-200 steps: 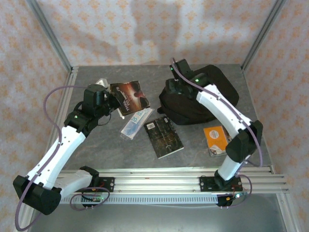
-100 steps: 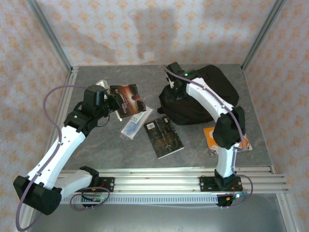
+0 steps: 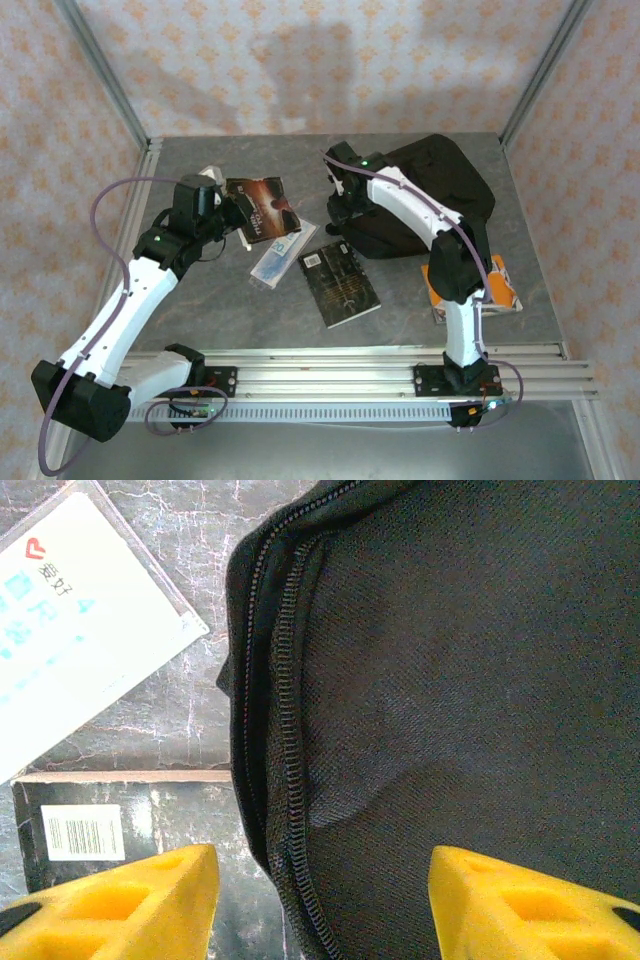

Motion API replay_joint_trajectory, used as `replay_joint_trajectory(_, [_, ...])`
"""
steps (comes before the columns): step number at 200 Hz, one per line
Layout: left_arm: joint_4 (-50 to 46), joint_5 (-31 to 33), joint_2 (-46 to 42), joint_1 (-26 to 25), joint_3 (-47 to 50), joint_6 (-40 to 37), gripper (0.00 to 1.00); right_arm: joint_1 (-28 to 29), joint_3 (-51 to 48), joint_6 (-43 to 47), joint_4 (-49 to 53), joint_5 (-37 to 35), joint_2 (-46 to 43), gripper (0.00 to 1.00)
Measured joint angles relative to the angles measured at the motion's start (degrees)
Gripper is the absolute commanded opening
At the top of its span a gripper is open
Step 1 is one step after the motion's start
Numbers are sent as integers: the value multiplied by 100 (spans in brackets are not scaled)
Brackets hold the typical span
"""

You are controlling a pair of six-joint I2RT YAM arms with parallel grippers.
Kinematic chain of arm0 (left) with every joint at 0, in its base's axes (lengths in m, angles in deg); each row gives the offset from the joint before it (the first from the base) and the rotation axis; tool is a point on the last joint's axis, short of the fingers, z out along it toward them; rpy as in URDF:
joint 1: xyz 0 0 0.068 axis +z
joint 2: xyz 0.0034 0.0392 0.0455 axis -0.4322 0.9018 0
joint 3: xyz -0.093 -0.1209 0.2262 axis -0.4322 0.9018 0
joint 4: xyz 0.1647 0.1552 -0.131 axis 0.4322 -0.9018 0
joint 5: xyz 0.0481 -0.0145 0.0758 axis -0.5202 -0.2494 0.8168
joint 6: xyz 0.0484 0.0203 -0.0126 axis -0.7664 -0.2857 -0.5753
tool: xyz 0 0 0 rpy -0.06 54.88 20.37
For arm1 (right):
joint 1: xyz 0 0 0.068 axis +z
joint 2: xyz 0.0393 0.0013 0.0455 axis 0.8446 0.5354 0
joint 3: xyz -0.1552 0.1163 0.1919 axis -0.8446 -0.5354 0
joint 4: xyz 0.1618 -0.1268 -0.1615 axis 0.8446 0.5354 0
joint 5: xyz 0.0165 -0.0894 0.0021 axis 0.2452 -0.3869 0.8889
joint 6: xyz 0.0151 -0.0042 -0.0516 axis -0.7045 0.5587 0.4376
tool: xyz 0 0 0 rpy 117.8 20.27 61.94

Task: Pack the student bag
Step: Open the student bag at the top-right of the table.

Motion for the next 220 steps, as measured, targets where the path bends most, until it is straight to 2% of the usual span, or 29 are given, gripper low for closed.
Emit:
replay_joint_trajectory(55, [0,-35,31,66,4,9,0,61,-474,39,-59,-7,0,49])
replay_joint_trajectory(106, [2,-101,52,101,31,13,0,61,-761,116,-210,-264,-61,9])
replay_joint_trajectory(138, [2,-125,72,114,33,17,0,57,-789,94,-254,-330,-240,9])
replay_joint_trajectory(165, [2,-140,72,114,33,37,0,57,-789,116,-256,-262,-354,17])
replay_joint_trajectory(195, [2,-140,72,114,33,50,0,57,-789,125,-260,-74,-389,19])
replay_joint_trajectory(220, [2,-142,72,114,33,50,0,35,-828,129,-302,76,-402,8])
